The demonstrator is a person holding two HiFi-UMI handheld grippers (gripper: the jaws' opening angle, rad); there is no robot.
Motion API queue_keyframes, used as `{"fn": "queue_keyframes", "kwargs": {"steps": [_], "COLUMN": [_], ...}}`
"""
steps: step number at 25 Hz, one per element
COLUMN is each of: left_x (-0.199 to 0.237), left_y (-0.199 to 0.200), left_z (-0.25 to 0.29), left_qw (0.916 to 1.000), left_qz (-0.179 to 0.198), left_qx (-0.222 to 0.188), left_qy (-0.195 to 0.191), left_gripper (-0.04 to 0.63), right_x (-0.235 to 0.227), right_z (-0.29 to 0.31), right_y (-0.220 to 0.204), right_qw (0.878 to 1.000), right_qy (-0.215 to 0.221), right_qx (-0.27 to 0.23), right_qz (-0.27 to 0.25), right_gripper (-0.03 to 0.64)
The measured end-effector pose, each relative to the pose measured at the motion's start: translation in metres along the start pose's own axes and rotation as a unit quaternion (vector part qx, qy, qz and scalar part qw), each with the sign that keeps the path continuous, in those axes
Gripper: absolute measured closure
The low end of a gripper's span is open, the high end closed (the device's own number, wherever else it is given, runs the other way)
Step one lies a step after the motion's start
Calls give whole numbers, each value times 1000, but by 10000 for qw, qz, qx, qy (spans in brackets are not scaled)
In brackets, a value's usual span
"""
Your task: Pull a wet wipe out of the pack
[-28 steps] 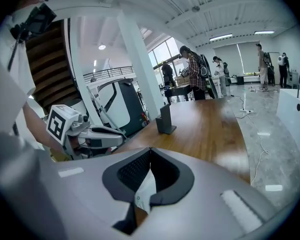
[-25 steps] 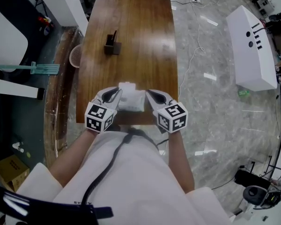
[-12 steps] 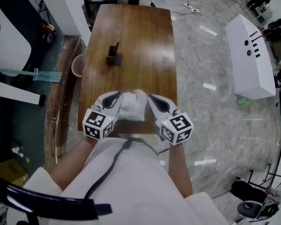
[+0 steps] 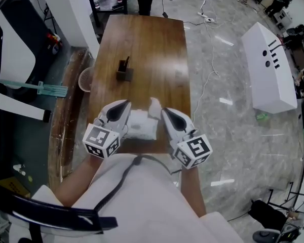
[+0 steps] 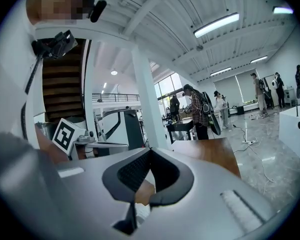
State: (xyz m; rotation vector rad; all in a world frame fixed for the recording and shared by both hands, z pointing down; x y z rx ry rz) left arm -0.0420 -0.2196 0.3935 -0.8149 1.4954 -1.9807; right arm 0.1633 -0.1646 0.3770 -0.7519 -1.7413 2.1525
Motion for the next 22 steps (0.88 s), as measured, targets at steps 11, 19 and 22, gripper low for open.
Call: {"fn": "queue_keyframes", "kwargs": {"steps": [11,19,22], "left_x": [8,12,16], "left_y": [10,11,10], "left_z": [2,4,4], "left_qw": [9999,9999,9999], "left_qz": [75,61,65], "left_qx": [-92,-88,-79], "left_qy": [-5,-11,2], "left_gripper": [591,591,591], "right_x": [-2,-2,-2], "right_z": [3,11,14], "right_y": [9,10,9], "right_qw": [9999,9998,9998], "right_qy": [-53,-18,-22], "right_qx": [-119,-104,-108], "right_qz": [-102,-167,-173], "right_gripper": [609,609,609]}}
Point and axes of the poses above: the fingertips, and each gripper's own axes: z forward along the fingers, x to its left, y out of its top, the point moved 8 cm from there along -z, backward along the fingers
